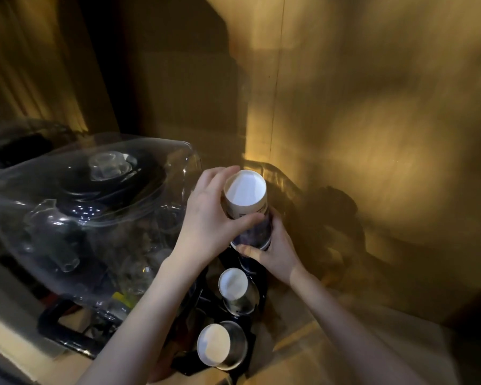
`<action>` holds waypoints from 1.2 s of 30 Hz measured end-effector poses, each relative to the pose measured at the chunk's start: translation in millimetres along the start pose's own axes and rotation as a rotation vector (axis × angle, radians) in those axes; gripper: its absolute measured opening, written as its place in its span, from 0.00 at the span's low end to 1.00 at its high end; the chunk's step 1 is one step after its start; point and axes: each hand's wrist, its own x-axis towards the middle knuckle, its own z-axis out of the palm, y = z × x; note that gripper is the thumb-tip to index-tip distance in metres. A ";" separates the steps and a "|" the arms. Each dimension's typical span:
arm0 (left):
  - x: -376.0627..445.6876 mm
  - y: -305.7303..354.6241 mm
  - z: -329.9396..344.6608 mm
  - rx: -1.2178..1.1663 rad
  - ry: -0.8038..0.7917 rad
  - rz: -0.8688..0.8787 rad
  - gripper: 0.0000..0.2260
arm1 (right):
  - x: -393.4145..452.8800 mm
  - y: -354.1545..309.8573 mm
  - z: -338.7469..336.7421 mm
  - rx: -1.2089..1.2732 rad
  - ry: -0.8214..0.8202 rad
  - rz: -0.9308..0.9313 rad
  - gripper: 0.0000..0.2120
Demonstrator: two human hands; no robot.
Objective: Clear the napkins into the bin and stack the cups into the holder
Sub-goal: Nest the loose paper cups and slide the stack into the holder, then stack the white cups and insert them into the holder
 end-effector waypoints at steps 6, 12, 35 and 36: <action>10.1 -17.1 18.2 0.034 -0.010 -0.007 0.32 | 8.3 2.6 -2.2 -0.060 0.017 0.044 0.45; 3.8 -47.9 54.0 0.036 -0.115 -0.130 0.32 | 3.3 0.4 -7.6 -0.165 0.111 -0.051 0.37; -31.9 -59.5 95.4 0.543 -0.253 -0.045 0.30 | -19.4 -23.5 -39.2 -0.754 -0.150 -0.036 0.29; -35.7 -52.1 96.8 0.548 -0.252 -0.025 0.30 | -27.1 -25.1 -44.7 -0.781 -0.126 -0.049 0.28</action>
